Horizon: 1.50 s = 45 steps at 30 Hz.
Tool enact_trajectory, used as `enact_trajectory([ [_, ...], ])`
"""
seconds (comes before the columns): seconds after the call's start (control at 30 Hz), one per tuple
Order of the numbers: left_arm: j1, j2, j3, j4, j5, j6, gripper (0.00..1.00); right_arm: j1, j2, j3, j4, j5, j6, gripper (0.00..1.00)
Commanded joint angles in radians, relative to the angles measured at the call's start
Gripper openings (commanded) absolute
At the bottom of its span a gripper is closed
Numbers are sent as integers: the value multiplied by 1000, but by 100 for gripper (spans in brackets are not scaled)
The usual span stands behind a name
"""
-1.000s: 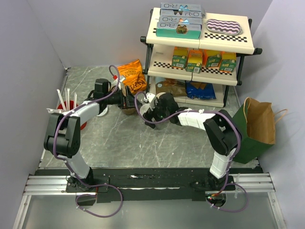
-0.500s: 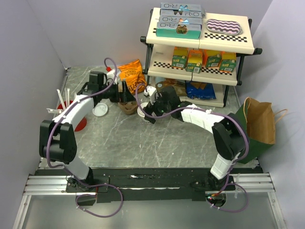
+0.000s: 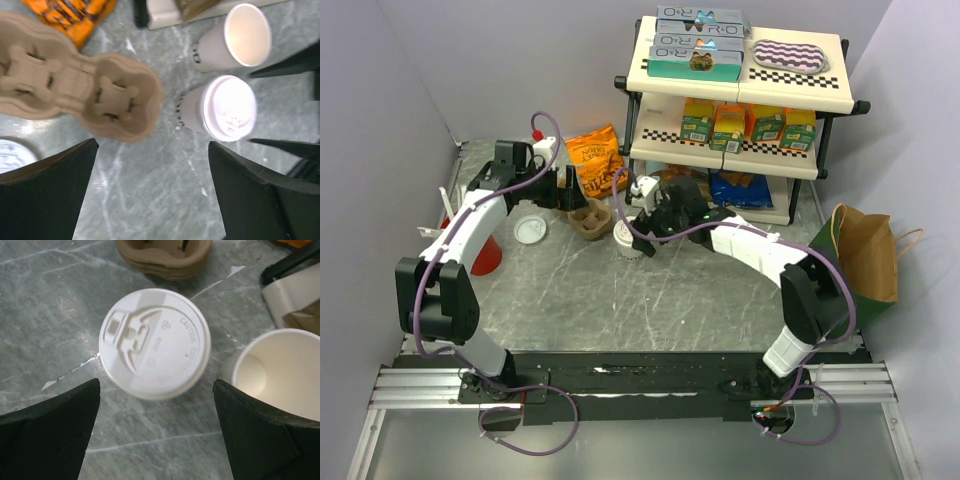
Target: Pack the takeout coffee
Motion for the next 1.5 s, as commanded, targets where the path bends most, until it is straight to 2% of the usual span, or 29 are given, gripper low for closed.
enact_trajectory([
  [0.0, -7, 55, 118, -35, -95, 106, 99, -37, -140, 27, -26, -4, -10, 100],
  [0.3, -41, 159, 181, -53, -236, 235, 99, -67, -358, 33, -163, -45, -69, 100],
  [0.4, -41, 253, 268, -111, -262, 274, 93, -70, -430, 38, -264, -35, -114, 99],
  [0.53, -41, 357, 383, -184, -258, 321, 77, -67, -501, 82, -414, 1, -189, 99],
  [0.63, -41, 406, 431, -176, -270, 318, 74, -71, -515, 122, -506, 112, -212, 98],
  [0.7, -42, 445, 481, -211, -250, 321, 71, -94, -507, 171, -590, 113, -200, 98],
  [0.77, -42, 455, 485, -210, -241, 341, 68, -109, -524, 162, -596, 88, -206, 98],
  [0.9, -51, 448, 485, -225, -249, 389, 69, -120, -593, 73, -525, 82, -200, 98],
  [1.1, -62, 521, 603, -358, -263, 447, 69, -137, -630, 79, -520, 22, -188, 98],
  [1.47, -68, 537, 558, -362, -249, 516, 71, -244, -641, 73, -508, -25, -109, 99],
])
